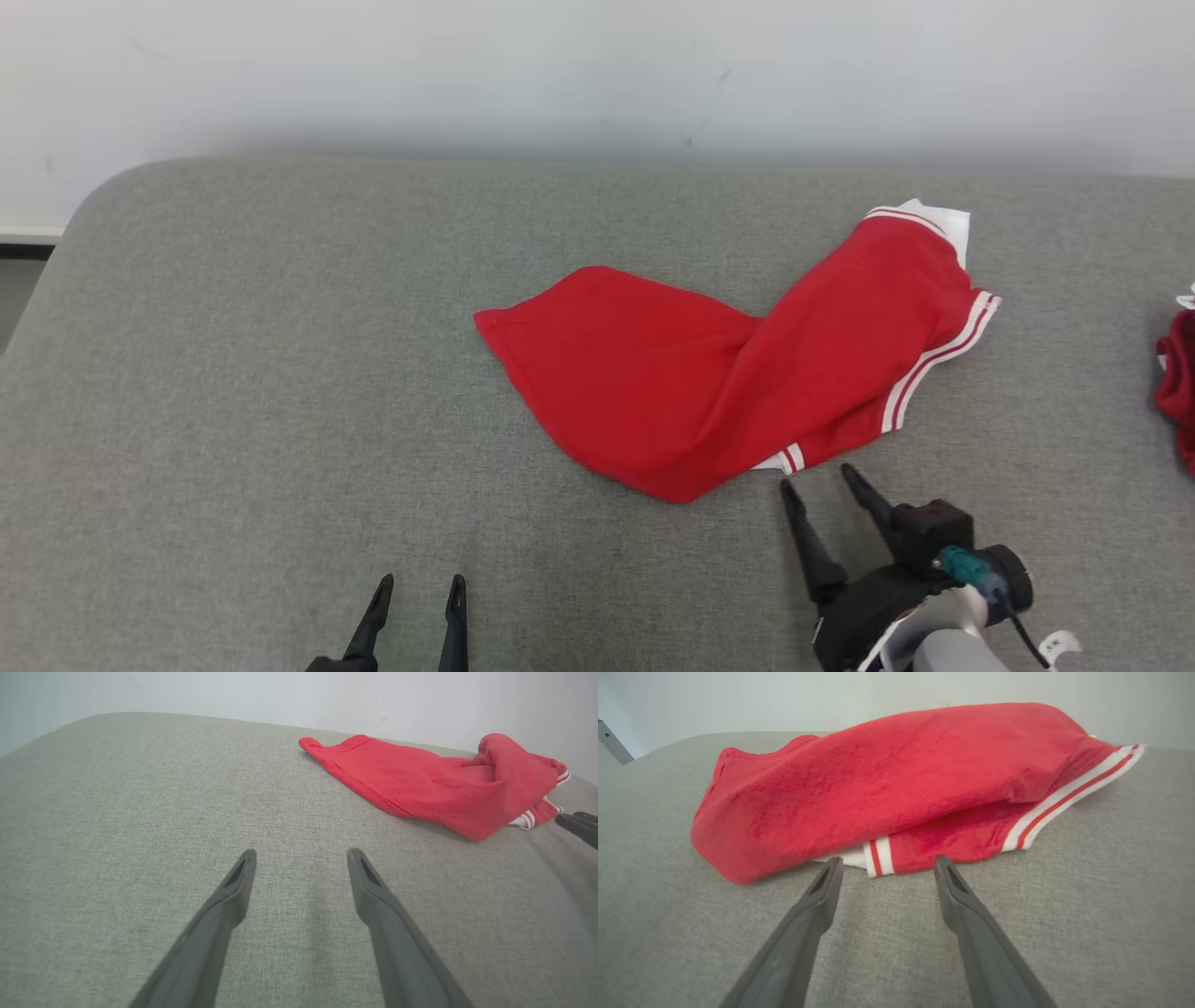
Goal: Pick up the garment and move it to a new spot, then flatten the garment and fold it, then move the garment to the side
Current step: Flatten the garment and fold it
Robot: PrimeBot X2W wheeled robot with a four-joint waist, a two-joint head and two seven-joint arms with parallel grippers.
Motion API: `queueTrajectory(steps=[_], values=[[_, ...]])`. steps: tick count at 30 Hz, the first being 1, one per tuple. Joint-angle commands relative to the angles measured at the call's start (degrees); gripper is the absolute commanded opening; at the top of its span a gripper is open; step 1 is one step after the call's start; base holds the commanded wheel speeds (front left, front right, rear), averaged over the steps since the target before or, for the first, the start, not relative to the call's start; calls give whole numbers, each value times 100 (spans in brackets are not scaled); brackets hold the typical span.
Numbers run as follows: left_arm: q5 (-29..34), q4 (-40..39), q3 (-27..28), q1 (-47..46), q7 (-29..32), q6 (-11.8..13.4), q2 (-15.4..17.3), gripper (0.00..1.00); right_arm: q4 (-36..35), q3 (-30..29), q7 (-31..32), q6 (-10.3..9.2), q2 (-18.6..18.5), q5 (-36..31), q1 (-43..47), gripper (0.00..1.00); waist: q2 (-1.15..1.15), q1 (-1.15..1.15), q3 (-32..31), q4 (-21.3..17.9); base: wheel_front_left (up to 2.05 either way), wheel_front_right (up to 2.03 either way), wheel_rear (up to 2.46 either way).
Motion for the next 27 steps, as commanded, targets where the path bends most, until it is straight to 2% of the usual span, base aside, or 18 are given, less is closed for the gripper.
queueTrajectory(steps=[1,3,5,8,14,15,16,17,18,19,27], values=[[-19,4,-28,-20,-18,-9,3,100,64,124,0,-15,45,39,-62,100,0,1,100,100,0,0,0],[-34,13,-44,-52,-18,5,2,100,166,203,0,-15,41,35,-161,100,0,1,162,164,0,0,0],[-39,10,-63,-84,-18,31,2,100,262,254,0,-15,-16,-75,-239,95,0,1,218,231,0,0,0],[-63,18,-76,-102,-18,40,2,100,405,133,0,-15,-74,-149,-350,93,0,1,303,316,0,0,0],[-118,21,-138,-161,-18,74,2,100,513,-86,3,-15,-84,-324,-429,73,0,1,459,434,0,0,0],[-128,19,-145,-170,-18,86,2,100,513,-79,4,-14,-80,-349,-434,63,0,1,475,439,0,0,0],[-135,19,-150,-186,-18,88,2,100,521,-71,5,-14,-61,-364,-435,48,0,1,486,441,0,0,0],[-135,19,-150,-186,-18,88,2,100,521,-71,5,-14,-61,-364,-435,48,0,1,486,441,0,0,0],[-134,25,-152,-196,-18,93,2,100,532,-53,5,-14,-43,-370,-433,36,0,1,491,439,0,0,0],[-142,31,-151,-202,-18,94,2,100,539,-40,5,-14,-22,-361,-435,0,0,1,493,435,0,0,0],[-47,86,13,-72,-18,36,2,100,155,-240,1,-15,-162,-227,-227,0,0,1,189,217,0,0,0]])
